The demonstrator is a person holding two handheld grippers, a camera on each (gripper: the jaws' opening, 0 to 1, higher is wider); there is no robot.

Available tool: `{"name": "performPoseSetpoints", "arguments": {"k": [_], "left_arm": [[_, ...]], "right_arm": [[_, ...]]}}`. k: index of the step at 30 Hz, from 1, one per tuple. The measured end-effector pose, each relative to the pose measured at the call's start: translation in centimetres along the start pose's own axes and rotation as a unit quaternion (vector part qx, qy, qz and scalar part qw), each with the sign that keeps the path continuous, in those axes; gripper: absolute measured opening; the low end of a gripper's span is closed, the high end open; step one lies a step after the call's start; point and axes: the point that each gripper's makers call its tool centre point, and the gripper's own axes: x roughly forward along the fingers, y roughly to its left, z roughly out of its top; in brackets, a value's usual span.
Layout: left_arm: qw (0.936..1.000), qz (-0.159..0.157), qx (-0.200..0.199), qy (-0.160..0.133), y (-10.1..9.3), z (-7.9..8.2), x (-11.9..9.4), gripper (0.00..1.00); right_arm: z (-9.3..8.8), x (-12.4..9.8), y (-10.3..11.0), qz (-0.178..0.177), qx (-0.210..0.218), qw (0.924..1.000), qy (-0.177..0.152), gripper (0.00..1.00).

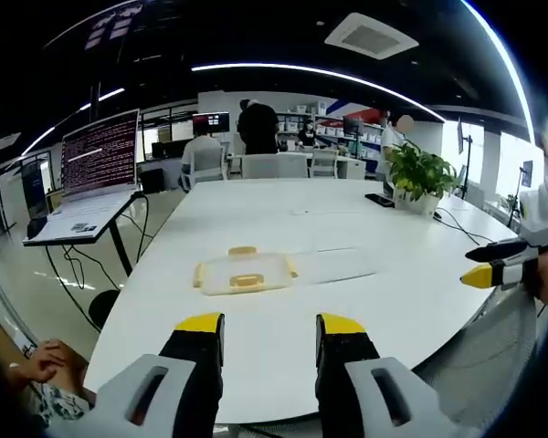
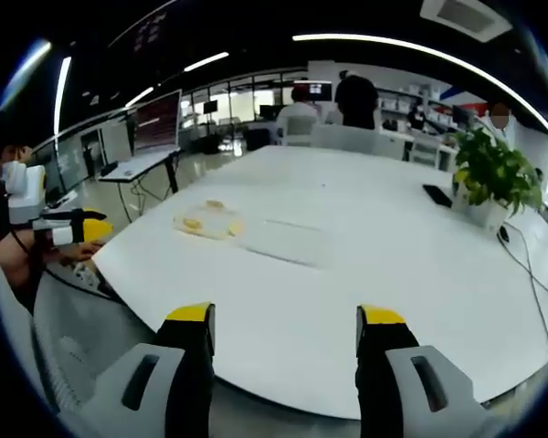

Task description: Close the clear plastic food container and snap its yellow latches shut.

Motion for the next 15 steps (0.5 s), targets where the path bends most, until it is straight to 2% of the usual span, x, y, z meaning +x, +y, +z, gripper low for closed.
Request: {"name": "performPoseSetpoints", "arguments": {"k": [15], "left_arm": [[1.0, -0.003, 0.008, -0.002, -0.21, 0.02, 0.1, 0.33]], "right_arm": [[-0.28, 0.42, 0.32, 0.005, -0.01, 0.9998, 0.015, 0.59]]}}
